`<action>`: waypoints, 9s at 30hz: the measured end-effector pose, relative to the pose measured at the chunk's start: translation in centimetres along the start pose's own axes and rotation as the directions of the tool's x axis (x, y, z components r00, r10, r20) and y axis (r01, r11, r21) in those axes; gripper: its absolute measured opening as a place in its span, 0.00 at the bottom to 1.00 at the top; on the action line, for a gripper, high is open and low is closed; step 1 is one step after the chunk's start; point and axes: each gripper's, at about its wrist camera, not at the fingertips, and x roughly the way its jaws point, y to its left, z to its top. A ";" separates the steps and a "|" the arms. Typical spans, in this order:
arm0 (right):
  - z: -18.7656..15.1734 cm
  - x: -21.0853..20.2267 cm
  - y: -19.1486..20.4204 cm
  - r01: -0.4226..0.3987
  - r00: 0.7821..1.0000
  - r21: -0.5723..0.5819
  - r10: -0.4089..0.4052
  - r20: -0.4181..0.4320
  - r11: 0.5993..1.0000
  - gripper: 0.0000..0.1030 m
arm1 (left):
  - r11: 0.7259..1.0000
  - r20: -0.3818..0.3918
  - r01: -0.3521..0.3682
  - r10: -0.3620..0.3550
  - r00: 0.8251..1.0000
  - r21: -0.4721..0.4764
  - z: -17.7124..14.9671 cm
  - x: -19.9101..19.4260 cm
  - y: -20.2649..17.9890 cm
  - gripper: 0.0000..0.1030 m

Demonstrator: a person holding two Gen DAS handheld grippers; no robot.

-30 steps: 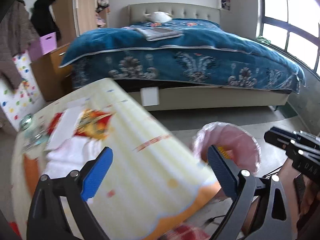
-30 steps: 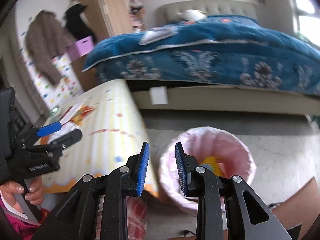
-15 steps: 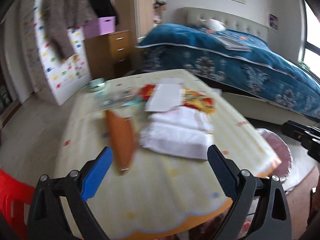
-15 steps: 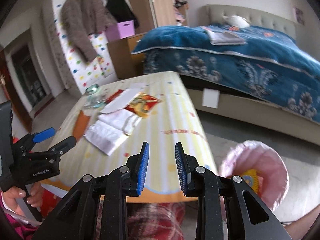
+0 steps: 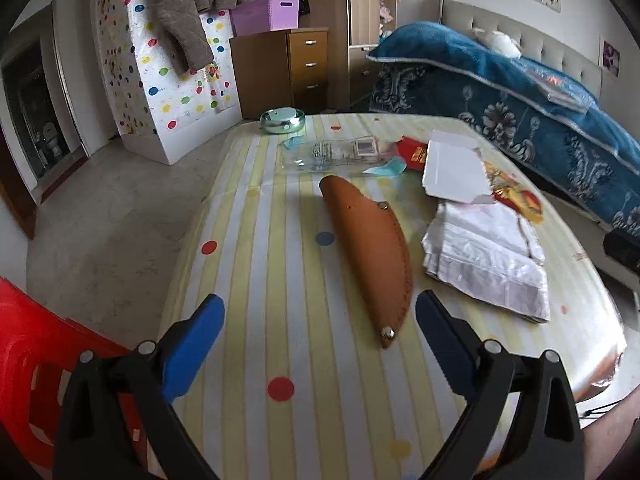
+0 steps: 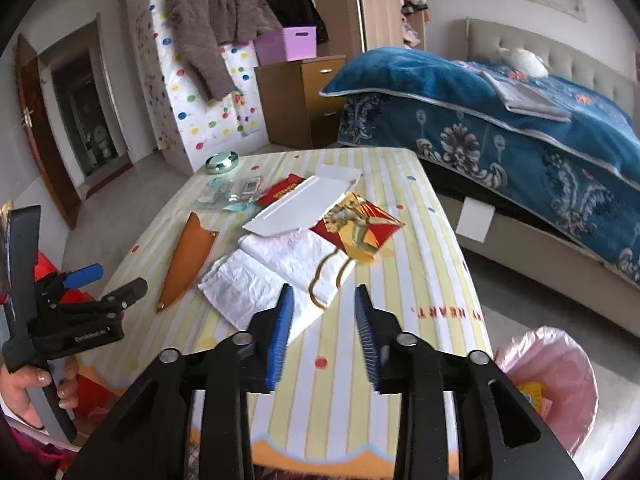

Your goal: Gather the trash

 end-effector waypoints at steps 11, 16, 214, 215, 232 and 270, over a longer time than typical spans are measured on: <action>0.7 3.1 -1.8 0.001 1.000 0.035 0.000 -0.028 0.999 0.42 | 1.000 -0.046 0.007 -0.007 0.999 0.015 3.2 3.7 -2.0 0.92; 0.7 4.0 -3.1 0.004 0.999 0.062 -0.001 -0.039 0.998 0.42 | 1.000 -0.076 0.002 0.000 0.997 0.025 4.4 5.8 -3.3 0.92; -11.1 -12.5 -20.5 0.269 0.959 0.369 -0.281 -0.023 0.890 0.36 | 0.832 0.020 0.437 -0.471 0.882 0.342 1.2 -4.9 -24.4 0.82; -10.8 -12.4 -19.9 0.262 0.962 0.359 -0.272 -0.022 0.896 0.36 | 0.841 0.026 0.429 -0.462 0.886 0.330 1.2 -5.0 -23.5 0.82; -2.1 -4.7 -4.6 0.063 0.998 0.060 -0.063 -0.004 0.996 0.45 | 0.983 0.143 0.164 -0.175 0.974 0.083 1.7 -5.1 -5.2 0.91; 8.3 17.7 5.9 0.149 0.965 -0.074 -0.162 -0.206 0.986 0.81 | 0.994 0.052 0.036 -0.031 0.998 -0.107 5.8 3.7 7.0 0.91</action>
